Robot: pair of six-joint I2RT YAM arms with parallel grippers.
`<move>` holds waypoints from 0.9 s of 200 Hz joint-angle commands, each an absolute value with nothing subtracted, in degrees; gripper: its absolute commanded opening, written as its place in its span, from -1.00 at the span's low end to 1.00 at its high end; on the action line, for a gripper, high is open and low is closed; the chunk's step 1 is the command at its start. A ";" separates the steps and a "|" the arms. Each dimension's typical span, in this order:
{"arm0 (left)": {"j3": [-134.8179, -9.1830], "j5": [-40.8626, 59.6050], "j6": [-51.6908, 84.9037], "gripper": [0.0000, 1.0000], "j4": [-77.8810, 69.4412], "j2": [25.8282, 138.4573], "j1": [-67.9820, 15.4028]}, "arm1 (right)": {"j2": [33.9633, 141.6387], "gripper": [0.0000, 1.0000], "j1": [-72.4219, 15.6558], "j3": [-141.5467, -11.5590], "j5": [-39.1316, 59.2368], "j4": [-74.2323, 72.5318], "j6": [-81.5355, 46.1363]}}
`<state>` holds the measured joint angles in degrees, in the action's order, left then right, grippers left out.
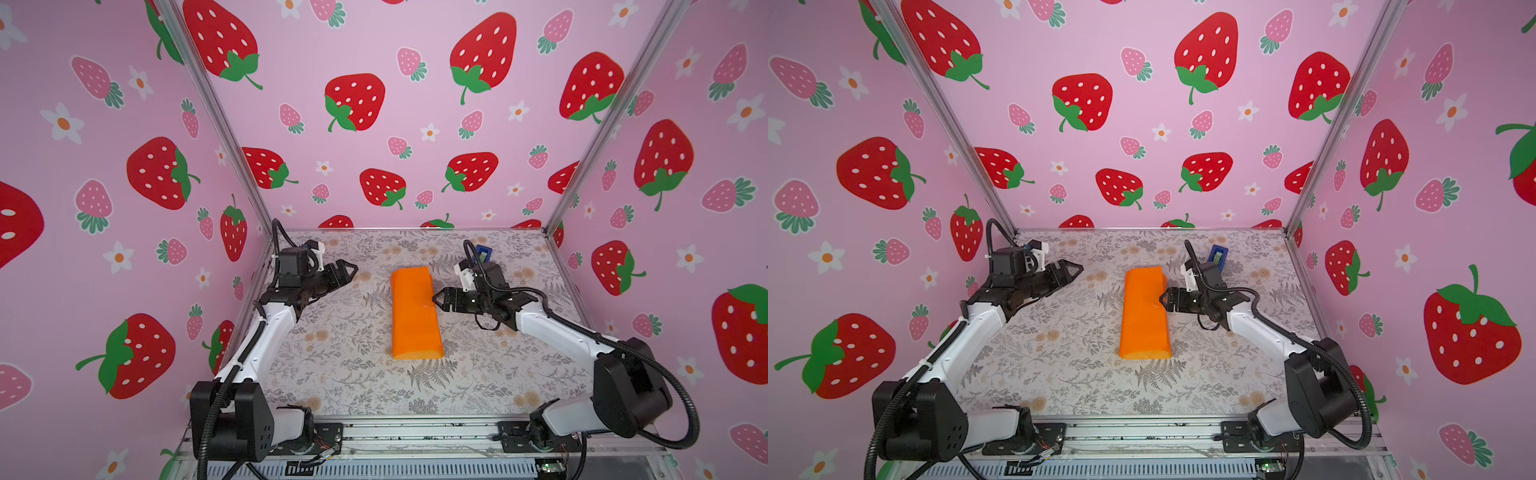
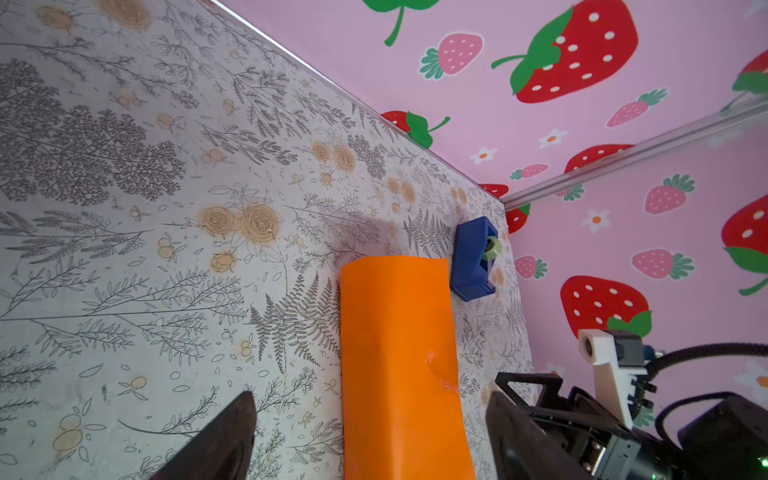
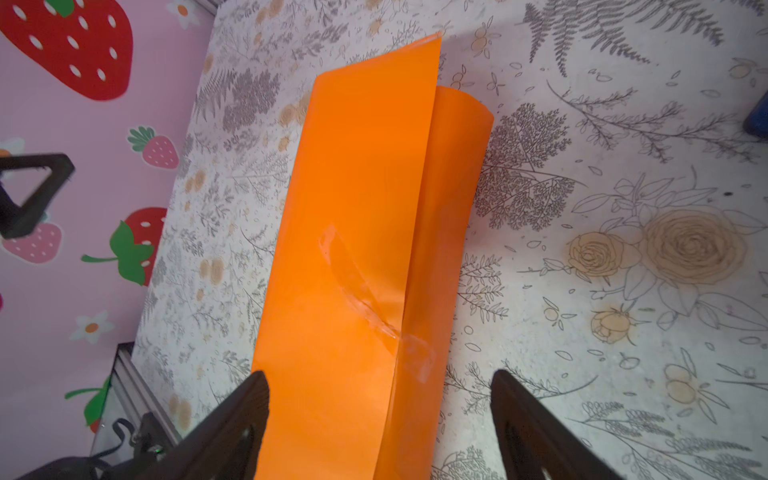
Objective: Wrap the gift box in paper
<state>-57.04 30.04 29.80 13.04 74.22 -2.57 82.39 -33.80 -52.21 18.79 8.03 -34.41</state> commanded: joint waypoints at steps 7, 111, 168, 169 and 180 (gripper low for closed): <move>-57.62 24.55 27.43 0.66 20.19 71.70 -9.87 | 79.65 0.85 -35.54 -48.67 17.73 7.83 -33.17; -40.76 6.52 31.81 0.51 14.50 67.88 -32.78 | 79.94 0.78 -39.88 -38.38 18.40 0.38 -37.15; -40.14 6.11 33.45 0.48 8.67 73.16 -35.57 | 82.32 0.70 -40.55 -37.00 16.21 -1.86 -37.97; -40.15 6.13 33.47 0.48 8.60 73.18 -35.63 | 82.38 0.70 -40.53 -37.00 16.14 -1.85 -37.97; -40.51 6.04 33.62 0.48 8.20 73.96 -35.98 | 82.87 0.67 -40.52 -37.07 15.83 -1.98 -37.95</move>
<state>-39.90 7.46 32.23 11.73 72.58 -35.31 81.47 -40.14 -37.80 17.72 -0.49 -37.30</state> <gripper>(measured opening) 0.739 0.845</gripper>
